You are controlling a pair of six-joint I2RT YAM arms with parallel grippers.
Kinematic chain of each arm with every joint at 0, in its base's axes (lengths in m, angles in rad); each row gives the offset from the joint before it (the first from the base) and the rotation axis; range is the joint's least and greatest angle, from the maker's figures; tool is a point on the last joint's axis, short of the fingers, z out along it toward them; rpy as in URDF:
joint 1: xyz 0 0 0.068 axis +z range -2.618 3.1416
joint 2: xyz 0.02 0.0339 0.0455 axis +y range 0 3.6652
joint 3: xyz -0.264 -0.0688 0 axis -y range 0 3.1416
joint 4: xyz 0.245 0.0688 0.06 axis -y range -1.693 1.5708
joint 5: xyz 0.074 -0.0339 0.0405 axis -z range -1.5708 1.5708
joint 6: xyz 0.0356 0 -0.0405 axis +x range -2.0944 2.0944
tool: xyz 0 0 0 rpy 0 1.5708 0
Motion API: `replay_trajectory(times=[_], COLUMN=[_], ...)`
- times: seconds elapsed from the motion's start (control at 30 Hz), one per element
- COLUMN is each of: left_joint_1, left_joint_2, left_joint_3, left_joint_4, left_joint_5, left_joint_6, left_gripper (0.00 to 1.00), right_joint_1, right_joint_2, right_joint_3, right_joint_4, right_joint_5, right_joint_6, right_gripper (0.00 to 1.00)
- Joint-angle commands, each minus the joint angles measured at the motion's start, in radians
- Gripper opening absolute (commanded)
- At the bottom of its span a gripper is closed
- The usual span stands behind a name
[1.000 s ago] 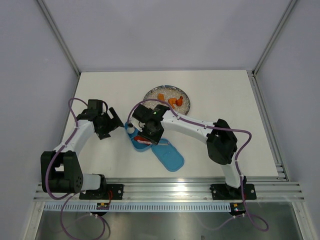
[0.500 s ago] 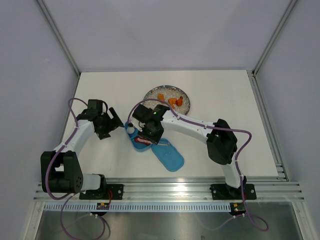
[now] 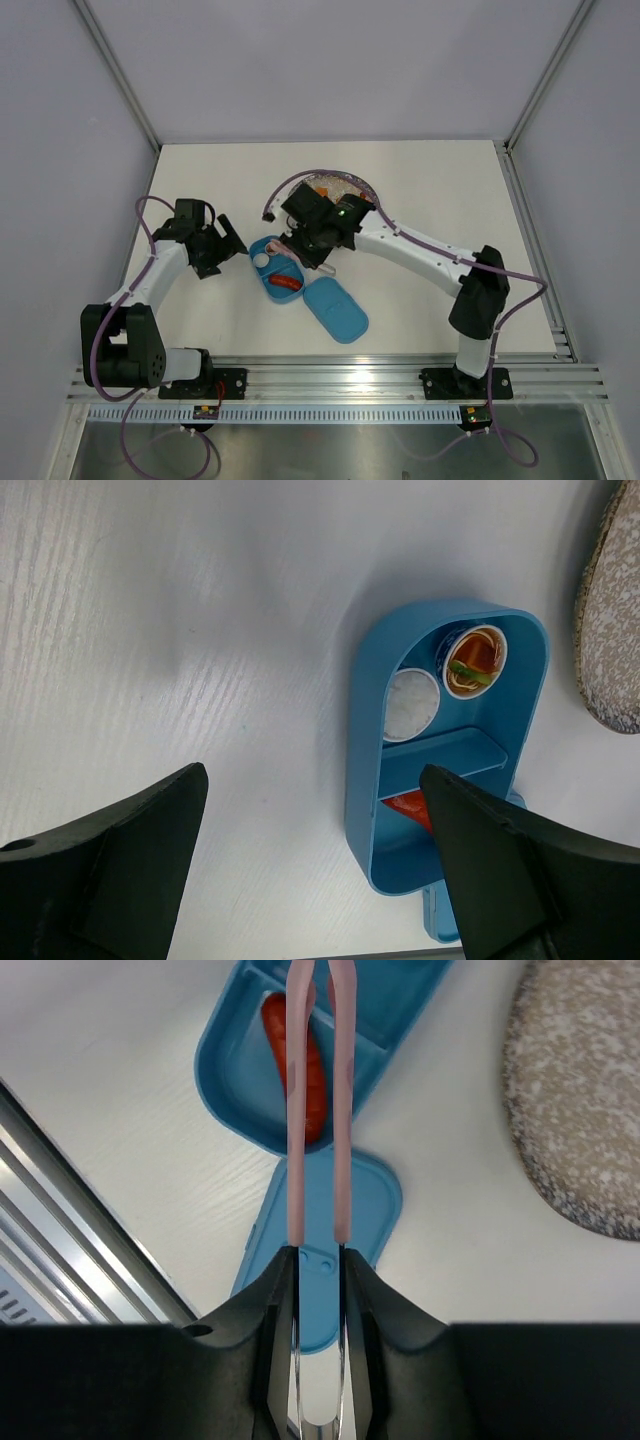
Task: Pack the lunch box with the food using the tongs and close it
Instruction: Place the clamp at the center of the board.
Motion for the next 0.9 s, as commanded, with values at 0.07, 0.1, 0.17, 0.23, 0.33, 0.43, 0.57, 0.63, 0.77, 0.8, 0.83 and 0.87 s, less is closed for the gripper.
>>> replay_trajectory(times=[0.07,0.1,0.17,0.23,0.33,0.43,0.57,0.63,0.77,0.8,0.83,0.87], left_joint_1=[0.007,0.007,0.007,0.007,0.007,0.007,0.007,0.007,0.007,0.007,0.007,0.007], left_joint_2=[-0.031,-0.03,-0.03,-0.028,-0.028,-0.03,-0.033,-0.034,-0.046,-0.048,-0.053,-0.053], left_joint_3=[0.028,0.028,0.03,0.034,0.039,0.04,0.048,0.053,0.059,0.06,0.06,0.06], left_joint_4=[-0.004,-0.004,-0.004,-0.004,-0.006,-0.009,-0.019,-0.027,-0.038,-0.039,-0.039,-0.039], left_joint_5=[-0.023,-0.023,-0.021,-0.02,-0.017,-0.017,-0.018,-0.026,-0.029,-0.031,-0.031,-0.031], left_joint_6=[0.004,0.004,0.006,0.006,0.006,0.007,0.009,0.009,0.01,0.01,0.01,0.01], left_gripper=[0.92,0.92,0.92,0.92,0.92,0.92,0.92,0.92,0.93,0.93,0.93,0.93], right_joint_1=[-0.243,-0.278,-0.378,-0.441,-0.591,-0.666,-0.726,-0.742,-0.757,-0.755,-0.757,-0.757], right_joint_2=[-0.165,-0.184,-0.224,-0.247,-0.25,-0.232,-0.195,-0.169,-0.139,-0.141,-0.155,-0.162], right_joint_3=[-0.114,-0.14,-0.212,-0.25,-0.342,-0.39,-0.451,-0.46,-0.454,-0.453,-0.45,-0.447], right_joint_4=[0.109,0.131,0.143,0.151,0.18,0.221,0.312,0.353,0.378,0.381,0.386,0.383], right_joint_5=[0.015,0.047,0.064,0.087,0.13,0.151,0.203,0.231,0.257,0.243,0.239,0.228], right_joint_6=[0.213,0.234,0.279,0.312,0.36,0.384,0.38,0.38,0.382,0.383,0.383,0.385], right_gripper=[0.24,0.25,0.25,0.27,0.27,0.27,0.33,0.51,0.81,0.82,0.82,0.82])
